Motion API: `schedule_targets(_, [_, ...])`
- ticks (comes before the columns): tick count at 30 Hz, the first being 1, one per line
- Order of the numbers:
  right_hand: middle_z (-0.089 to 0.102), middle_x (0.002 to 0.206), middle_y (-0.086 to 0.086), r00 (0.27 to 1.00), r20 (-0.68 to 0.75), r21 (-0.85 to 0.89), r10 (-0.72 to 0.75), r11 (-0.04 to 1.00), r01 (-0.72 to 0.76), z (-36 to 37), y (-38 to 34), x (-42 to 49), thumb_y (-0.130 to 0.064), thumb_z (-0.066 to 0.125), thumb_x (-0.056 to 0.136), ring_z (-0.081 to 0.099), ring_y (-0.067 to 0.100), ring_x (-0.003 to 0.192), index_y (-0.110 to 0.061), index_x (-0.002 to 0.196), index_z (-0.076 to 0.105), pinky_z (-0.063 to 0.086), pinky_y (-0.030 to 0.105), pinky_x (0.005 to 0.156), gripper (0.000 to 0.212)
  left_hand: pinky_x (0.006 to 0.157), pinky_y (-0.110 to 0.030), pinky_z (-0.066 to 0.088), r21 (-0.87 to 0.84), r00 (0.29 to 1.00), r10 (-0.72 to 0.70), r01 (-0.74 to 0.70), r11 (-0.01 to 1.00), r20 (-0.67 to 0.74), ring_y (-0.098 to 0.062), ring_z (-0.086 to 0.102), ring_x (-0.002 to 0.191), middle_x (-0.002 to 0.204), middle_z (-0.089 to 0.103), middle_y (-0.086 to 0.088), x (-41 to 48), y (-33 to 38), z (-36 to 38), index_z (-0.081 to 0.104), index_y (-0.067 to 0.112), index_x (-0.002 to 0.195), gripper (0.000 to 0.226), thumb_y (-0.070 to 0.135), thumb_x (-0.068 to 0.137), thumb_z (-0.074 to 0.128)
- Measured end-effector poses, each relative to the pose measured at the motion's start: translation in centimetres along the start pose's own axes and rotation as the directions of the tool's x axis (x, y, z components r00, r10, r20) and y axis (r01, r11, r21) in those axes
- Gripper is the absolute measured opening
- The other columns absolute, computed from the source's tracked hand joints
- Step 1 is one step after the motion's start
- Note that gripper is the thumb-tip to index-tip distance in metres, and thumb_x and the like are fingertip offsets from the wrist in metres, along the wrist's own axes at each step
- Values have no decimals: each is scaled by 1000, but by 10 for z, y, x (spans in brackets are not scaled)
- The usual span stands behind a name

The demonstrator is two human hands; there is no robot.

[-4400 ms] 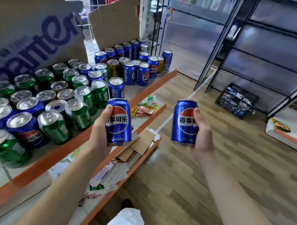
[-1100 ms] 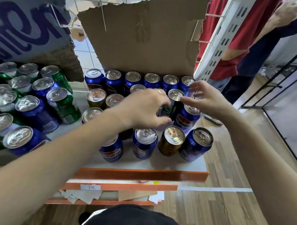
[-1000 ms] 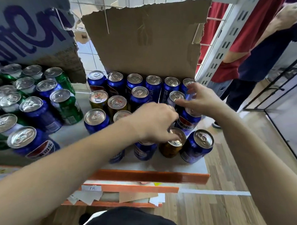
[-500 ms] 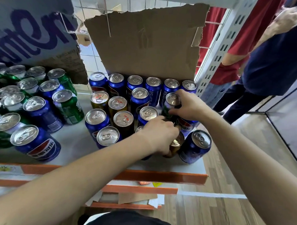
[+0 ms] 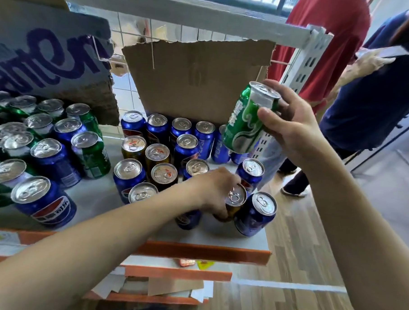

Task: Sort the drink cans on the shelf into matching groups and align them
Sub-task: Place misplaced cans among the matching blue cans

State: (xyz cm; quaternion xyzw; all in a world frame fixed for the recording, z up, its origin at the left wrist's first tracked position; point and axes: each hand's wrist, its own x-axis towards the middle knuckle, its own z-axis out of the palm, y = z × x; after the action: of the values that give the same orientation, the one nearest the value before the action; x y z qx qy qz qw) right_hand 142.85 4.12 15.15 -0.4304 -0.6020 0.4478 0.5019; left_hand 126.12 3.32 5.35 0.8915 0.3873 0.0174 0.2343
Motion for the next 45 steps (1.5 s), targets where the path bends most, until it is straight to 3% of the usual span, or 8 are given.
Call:
schedule_targets(6, [66,109,14,990,-128,226,-64,970,92,-5,-14,-13,-14,52,97,66,29,102,6,136,46,54,43,86,43,84,-21,54,-625,970,-128,-30,780,-206,-6,67,99,106,71,8,-53,-16,-70,64,24,121,75,25,54,96])
schedule_targets(12, [63,111,19,978,-204,404,54,914,34,11,-8,-24,-48,65,83,60,38,102,1,127,56,51,56,91,65,79,-44,58,-955,940,-260,-264,-137,-222,-29,71,95,106,71,-14,-88,-45,-95,67,8,119,74,58,65,79])
schedule_targets(15, [71,102,12,970,-200,470,139,882,-30,28,6,-27,-43,44,95,68,28,92,-5,120,63,57,44,78,49,76,-41,56,-893,901,-370,-345,-290,-228,-29,66,89,101,65,-14,-102,-60,-96,55,7,130,70,60,85,55])
schedule_targets(19, [71,98,12,958,-184,493,221,864,-104,52,21,-27,-39,44,96,70,26,85,-5,123,61,58,41,67,46,76,-38,55,-888,814,-532,-401,-224,-234,-28,67,82,98,67,-14,-124,-78,-89,59,7,128,62,57,92,50])
schedule_targets(26, [66,106,22,948,-136,466,287,863,-194,92,20,-32,-44,48,88,63,39,96,-1,127,59,52,59,84,59,85,-43,50,-910,717,-641,-409,-68,-274,-35,58,102,118,58,-23,-161,-91,-90,55,5,135,86,59,70,75])
schedule_targets(31, [73,95,14,955,-124,452,270,872,-188,123,11,-37,-40,44,96,70,31,87,-4,122,62,54,55,83,48,71,-36,57,-919,694,-638,-390,56,-334,-28,67,86,102,68,-15,-188,-106,-93,58,6,129,59,52,93,48])
schedule_targets(38, [68,111,23,949,-104,461,299,860,-220,201,-11,-41,-47,49,87,68,37,94,-2,126,62,58,45,71,61,68,-36,57,-914,708,-596,-387,121,-379,-31,68,81,99,68,-19,-257,-136,-103,60,4,125,56,49,96,43])
schedule_targets(45, [64,115,25,955,-41,476,293,846,-240,311,-18,-47,-44,53,87,64,39,100,0,131,57,53,51,85,63,67,-39,59,-913,643,-668,-381,147,-375,-27,70,81,93,72,-11,-356,-179,-104,71,17,106,42,47,95,45])
